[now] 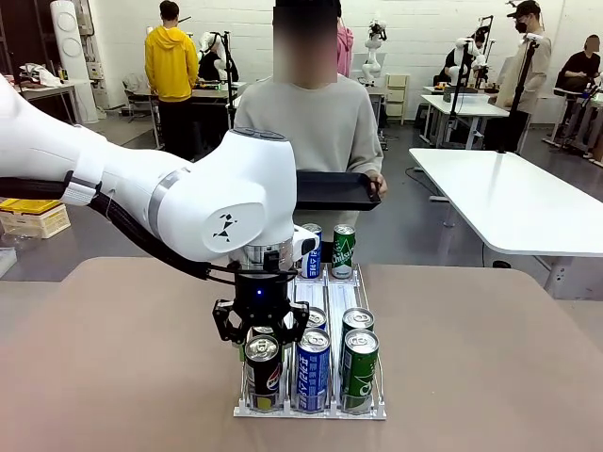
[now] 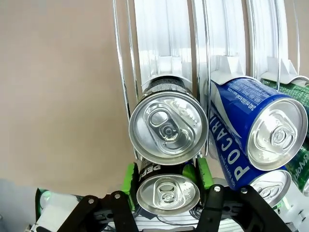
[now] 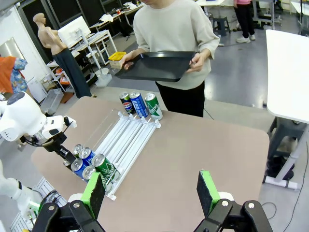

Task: Retrieve and hand over the desired beverage to the person.
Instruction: Pick up a can of the same type that the person held from the Automatic Can Dispenser.

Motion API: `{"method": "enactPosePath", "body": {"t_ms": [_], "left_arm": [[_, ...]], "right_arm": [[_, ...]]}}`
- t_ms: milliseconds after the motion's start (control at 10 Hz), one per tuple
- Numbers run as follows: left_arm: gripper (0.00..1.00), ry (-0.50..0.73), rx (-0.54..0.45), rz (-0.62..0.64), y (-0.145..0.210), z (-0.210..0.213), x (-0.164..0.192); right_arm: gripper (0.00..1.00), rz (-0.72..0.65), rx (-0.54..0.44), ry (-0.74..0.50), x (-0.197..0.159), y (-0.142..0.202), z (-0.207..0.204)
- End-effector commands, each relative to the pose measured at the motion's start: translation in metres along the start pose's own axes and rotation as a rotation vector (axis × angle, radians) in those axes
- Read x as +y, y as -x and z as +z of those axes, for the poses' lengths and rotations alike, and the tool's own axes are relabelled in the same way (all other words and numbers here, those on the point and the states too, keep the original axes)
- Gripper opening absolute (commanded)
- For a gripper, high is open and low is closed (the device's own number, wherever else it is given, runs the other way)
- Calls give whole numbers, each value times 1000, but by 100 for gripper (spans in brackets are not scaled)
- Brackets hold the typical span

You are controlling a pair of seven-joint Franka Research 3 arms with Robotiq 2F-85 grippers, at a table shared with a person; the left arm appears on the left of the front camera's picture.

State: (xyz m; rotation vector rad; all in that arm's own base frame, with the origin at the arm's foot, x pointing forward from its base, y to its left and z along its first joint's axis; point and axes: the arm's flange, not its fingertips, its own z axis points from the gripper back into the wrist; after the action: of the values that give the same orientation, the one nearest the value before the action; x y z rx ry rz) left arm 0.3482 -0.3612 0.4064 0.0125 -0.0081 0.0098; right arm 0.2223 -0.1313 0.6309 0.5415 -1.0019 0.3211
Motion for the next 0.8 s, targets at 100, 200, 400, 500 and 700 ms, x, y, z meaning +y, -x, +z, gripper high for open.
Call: {"method": "enactPosePath", "body": {"t_ms": [100, 200, 400, 500, 700], "left_arm": [[41, 7, 10, -44, 8, 14, 8], [41, 25, -16, -55, 12, 29, 13], [41, 32, -83, -49, 23, 71, 22], [41, 39, -106, -61, 29, 96, 26], [41, 33, -135, -72, 35, 155, 32]], "right_arm": [[100, 8, -9, -23, -1, 1, -2], [100, 8, -9, -23, -1, 1, -2], [100, 8, -9, -23, -1, 1, -2], [100, 8, -9, -23, -1, 1, -2], [100, 8, -9, -23, -1, 1, -2]]}}
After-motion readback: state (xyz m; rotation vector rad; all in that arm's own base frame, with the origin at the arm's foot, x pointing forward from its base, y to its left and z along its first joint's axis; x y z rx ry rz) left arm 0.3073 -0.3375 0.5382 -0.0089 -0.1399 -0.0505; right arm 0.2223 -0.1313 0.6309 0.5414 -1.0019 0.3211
